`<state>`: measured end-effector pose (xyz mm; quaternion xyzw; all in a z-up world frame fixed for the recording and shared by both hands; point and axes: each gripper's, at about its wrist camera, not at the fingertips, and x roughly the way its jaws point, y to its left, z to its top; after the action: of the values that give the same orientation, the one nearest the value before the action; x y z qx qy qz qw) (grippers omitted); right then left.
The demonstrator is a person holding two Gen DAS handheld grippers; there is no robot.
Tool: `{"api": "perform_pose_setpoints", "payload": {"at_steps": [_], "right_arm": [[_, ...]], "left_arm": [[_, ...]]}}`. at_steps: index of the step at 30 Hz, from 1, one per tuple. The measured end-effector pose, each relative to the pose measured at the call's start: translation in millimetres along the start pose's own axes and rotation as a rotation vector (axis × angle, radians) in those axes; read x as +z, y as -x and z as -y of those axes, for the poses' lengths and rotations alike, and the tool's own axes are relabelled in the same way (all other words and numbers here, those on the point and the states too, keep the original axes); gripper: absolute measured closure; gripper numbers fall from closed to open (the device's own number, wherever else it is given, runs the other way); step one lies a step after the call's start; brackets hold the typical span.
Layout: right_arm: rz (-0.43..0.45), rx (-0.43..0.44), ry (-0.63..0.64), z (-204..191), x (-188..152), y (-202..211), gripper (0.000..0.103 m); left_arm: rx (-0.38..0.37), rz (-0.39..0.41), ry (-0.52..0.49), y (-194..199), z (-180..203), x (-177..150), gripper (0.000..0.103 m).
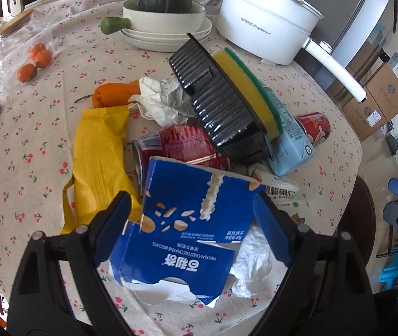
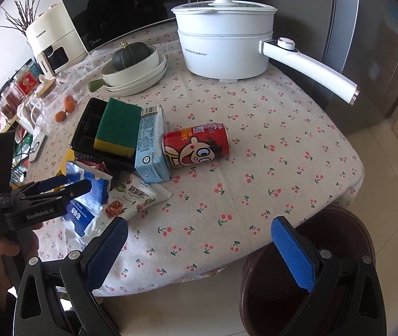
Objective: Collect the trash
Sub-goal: 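Reach the left tool to the blue tissue box and close on it, then lift the blue box with the left tool while the right tool grasps the white snack pouch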
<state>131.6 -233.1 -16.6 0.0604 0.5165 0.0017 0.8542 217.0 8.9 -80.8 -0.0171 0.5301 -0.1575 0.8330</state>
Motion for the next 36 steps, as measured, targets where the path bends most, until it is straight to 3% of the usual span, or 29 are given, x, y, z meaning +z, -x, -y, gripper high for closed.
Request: {"api": "perform_pose_setpoints", "payload": {"at_steps": [4,8,10,12,17,22,23,26,32,36], "right_arm": [[-0.01,-0.007,-0.002,3.9,-1.2,-2.3,0.0],[-0.013,-0.016,-0.002,6.7,-1.6,-2.6,0.0],[-0.015,-0.021,0.001,7.2,-2.1,-2.6,0.0],[-0.017,-0.026,0.007,6.8,-3.0,-3.2,0.0],[-0.027,-0.029,0.02,1.0,-3.7,-6.0,0.0],[-0.038,-0.02,0.027,-8.7,-2.5,-11.4,0.0],[-0.04,-0.016,0.026,-9.6,-2.2,-12.6,0.0],[-0.05,-0.002,0.017,-13.7,-1.3,-17.0,0.0],[-0.092,0.03,-0.021,-21.3,-0.2,-35.4,0.0],[-0.122,0.066,-0.062,-25.0,1.5,-49.1,0.001]], "left_arm": [[-0.047,0.007,0.08,-4.8,-5.5,8.1,0.015],[-0.034,0.008,0.113,-9.7,-5.8,10.9,0.017],[-0.018,0.003,0.126,-10.7,-7.6,10.7,0.03],[-0.028,-0.001,0.144,-9.1,-12.3,9.3,0.049],[-0.053,0.017,0.164,5.0,-19.6,5.7,0.064],[-0.055,0.024,0.109,20.1,-16.0,-0.8,0.068],[-0.053,0.033,0.098,23.9,-15.5,-2.3,0.085],[-0.062,0.053,0.101,35.5,-20.0,-5.9,0.103],[-0.052,0.075,0.091,49.8,-25.9,-15.7,0.103],[-0.066,0.054,0.023,53.1,-21.3,-21.0,0.102]]}}
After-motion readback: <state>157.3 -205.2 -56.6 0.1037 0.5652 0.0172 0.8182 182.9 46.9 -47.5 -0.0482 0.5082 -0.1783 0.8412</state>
